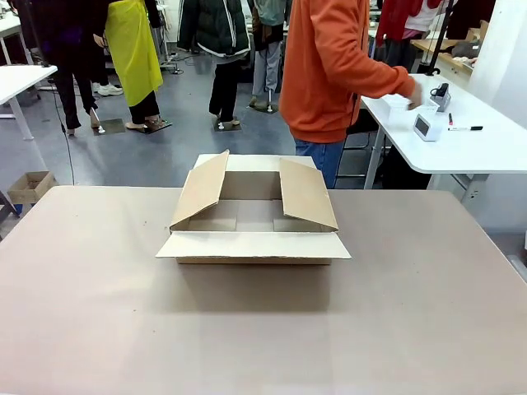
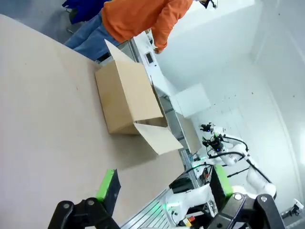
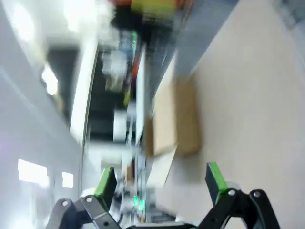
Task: Pack the gift set into the box.
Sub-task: Place both hands on the side flaps of the Package Box and spread them outward.
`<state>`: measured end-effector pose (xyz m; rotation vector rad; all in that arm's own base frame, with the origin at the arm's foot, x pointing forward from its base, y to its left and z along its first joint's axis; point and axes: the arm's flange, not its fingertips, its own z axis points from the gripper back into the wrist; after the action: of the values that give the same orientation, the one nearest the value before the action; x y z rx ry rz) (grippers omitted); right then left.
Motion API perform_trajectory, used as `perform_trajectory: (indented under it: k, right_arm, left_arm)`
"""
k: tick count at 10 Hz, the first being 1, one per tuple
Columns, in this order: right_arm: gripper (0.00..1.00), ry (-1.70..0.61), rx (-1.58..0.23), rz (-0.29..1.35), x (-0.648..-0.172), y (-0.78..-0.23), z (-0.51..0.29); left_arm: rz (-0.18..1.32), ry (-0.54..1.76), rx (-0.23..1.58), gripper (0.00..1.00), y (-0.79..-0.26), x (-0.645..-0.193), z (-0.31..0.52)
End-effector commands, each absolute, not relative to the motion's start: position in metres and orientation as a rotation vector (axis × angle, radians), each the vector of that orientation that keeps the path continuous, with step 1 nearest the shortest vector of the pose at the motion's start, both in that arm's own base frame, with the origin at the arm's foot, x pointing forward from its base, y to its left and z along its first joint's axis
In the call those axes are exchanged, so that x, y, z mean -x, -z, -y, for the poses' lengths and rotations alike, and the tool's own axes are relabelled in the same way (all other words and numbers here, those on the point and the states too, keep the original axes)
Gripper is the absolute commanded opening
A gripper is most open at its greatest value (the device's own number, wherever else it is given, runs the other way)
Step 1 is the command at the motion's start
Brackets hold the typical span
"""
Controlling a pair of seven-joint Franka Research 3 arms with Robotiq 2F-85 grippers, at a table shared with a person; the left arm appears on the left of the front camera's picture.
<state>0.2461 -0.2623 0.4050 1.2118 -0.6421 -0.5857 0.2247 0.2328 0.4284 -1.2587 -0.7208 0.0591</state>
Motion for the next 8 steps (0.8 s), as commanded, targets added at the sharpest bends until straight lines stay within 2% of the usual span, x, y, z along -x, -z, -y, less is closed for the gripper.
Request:
perform_trajectory:
  k: [1,6,7,8]
  right_arm:
    - [1.0,0.443,-1.268,0.571,-0.243,-0.427,0.238]
    - [1.0,0.459,-1.259,0.537,-0.249,-0.423,0.234]
    - [1.0,0.387,-1.185,0.529,-0.259,-0.437,0.207]
    - [1.0,0.241,-1.084,0.562,-0.275,-0.472,0.147]
  left_arm:
    - [0.686,0.094,1.141,1.0,-0.468,-0.242,-0.195]
    - [0.653,0.087,1.14,1.0,-0.47,-0.25,-0.187]
    - [0.609,0.195,1.079,1.0,-0.489,-0.259,-0.159]
    - [0.493,0.395,0.985,1.0,-0.521,-0.277,-0.108]
